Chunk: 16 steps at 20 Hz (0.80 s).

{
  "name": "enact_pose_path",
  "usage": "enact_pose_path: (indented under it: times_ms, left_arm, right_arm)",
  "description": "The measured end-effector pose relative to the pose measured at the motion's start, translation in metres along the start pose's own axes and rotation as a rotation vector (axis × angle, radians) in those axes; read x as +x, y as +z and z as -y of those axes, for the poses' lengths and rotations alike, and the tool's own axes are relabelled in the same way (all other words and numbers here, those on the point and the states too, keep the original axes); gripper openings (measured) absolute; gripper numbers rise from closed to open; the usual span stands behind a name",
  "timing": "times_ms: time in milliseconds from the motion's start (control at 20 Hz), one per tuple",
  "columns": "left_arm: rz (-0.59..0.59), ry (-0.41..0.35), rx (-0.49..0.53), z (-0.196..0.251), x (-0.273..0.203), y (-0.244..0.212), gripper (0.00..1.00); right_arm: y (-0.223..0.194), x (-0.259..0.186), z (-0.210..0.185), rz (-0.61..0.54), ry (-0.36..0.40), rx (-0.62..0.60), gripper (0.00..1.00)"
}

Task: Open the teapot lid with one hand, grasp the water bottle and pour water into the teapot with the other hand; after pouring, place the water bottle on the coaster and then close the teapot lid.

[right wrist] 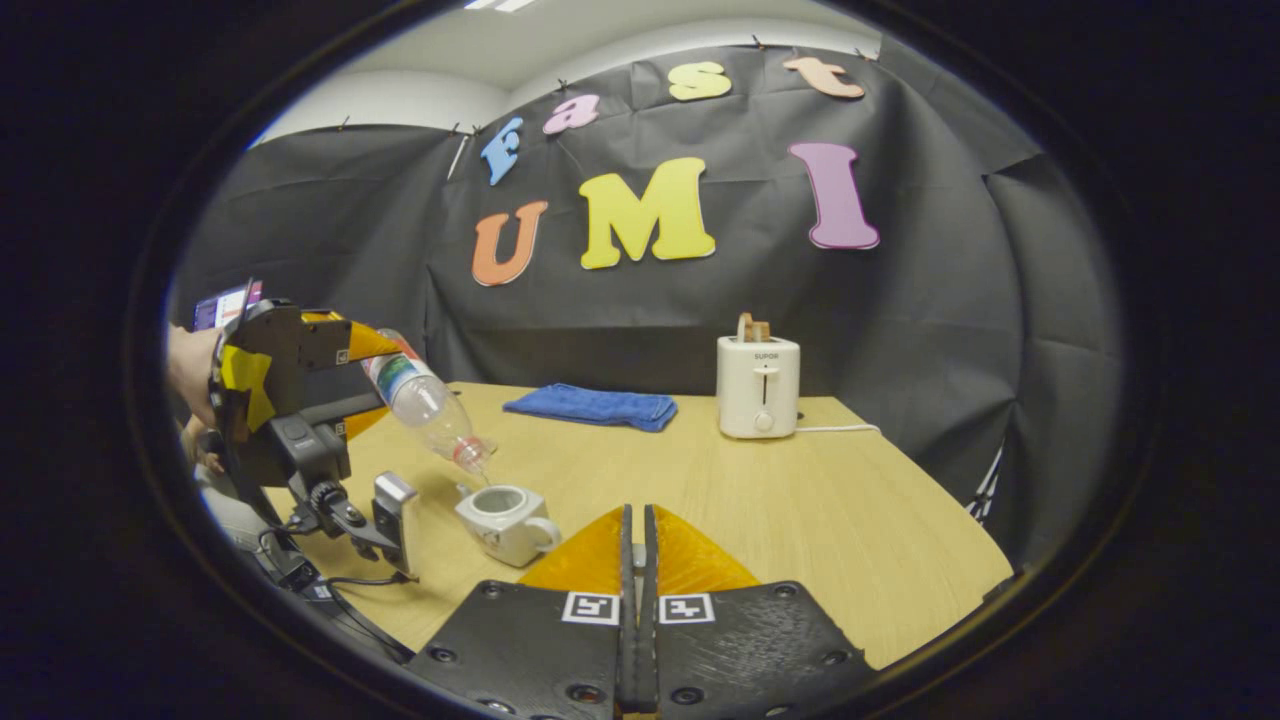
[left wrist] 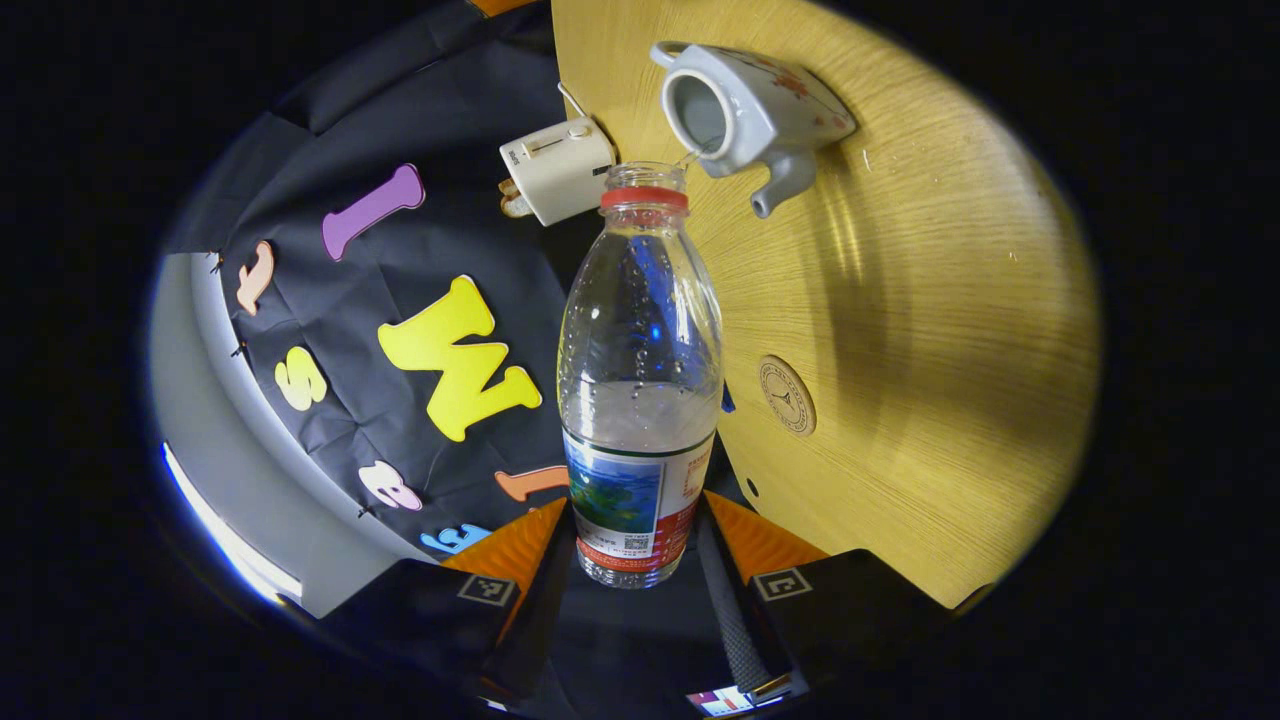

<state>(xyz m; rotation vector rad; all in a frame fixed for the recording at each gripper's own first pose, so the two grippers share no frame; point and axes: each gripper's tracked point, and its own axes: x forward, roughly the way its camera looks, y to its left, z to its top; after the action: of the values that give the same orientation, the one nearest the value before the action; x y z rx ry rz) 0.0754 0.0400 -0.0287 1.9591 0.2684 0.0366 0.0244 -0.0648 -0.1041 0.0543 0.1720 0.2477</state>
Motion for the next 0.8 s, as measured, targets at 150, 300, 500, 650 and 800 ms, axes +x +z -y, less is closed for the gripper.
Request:
enact_pose_path:
  times_ms: [150, 300, 500, 650, 800]
  left_arm:
    - [0.008, 0.005, 0.024, -0.001, -0.001, 0.004, 0.71]
    - [0.011, 0.025, 0.051, -0.008, -0.002, 0.006, 0.71]
    - [0.009, 0.066, 0.101, -0.02, -0.007, 0.008, 0.71]
    - [0.008, 0.079, 0.121, -0.02, -0.009, 0.009, 0.71]
    - [0.006, 0.087, 0.148, -0.023, -0.012, 0.01, 0.71]
  right_arm:
    - [0.003, 0.0, 0.0, 0.005, -0.002, -0.003, 0.0]
    - [0.001, -0.001, 0.0, 0.004, 0.0, -0.002, 0.0]
    - [0.002, -0.001, -0.001, 0.003, 0.004, 0.003, 0.0]
    - [0.004, -0.003, -0.001, 0.009, 0.004, 0.001, 0.0]
    - [0.004, -0.004, -0.001, 0.013, 0.002, -0.001, 0.0]
